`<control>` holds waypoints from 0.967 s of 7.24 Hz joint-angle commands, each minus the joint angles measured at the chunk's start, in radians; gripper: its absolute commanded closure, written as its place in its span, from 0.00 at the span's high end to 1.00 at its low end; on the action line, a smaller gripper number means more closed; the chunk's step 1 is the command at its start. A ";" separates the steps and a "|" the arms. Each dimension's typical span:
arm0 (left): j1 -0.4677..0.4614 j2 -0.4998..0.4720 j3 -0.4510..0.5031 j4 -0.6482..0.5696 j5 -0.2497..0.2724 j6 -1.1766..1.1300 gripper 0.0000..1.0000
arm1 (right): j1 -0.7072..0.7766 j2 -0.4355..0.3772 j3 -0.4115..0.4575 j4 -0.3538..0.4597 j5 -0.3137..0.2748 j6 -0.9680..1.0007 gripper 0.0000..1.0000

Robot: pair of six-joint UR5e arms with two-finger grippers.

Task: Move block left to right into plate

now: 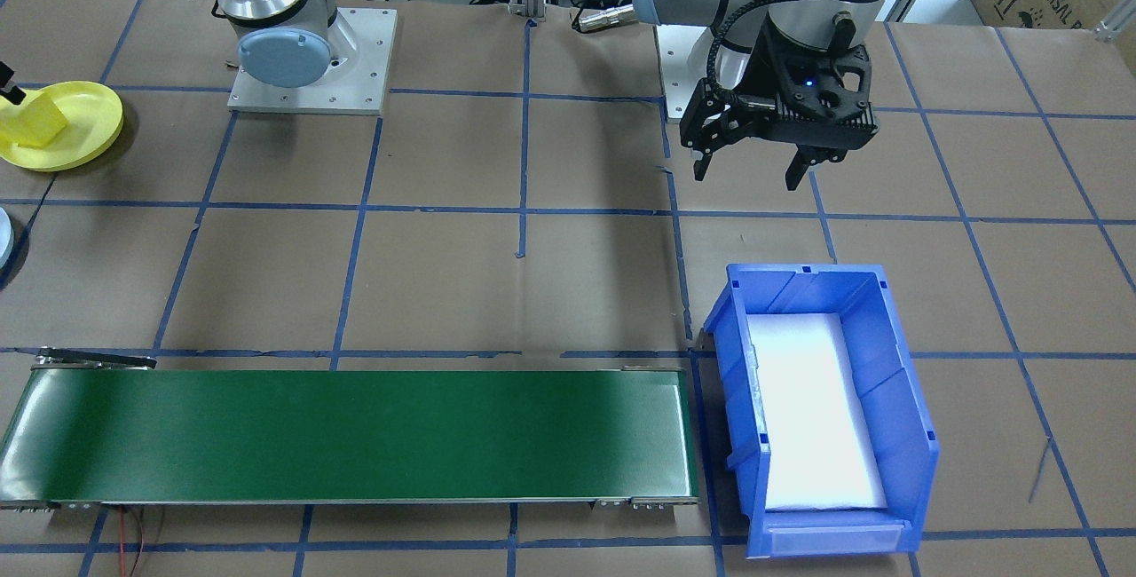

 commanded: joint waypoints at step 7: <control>0.000 0.000 0.000 -0.001 0.000 0.001 1.00 | 1.157 -0.164 -0.552 0.749 -0.052 1.219 1.00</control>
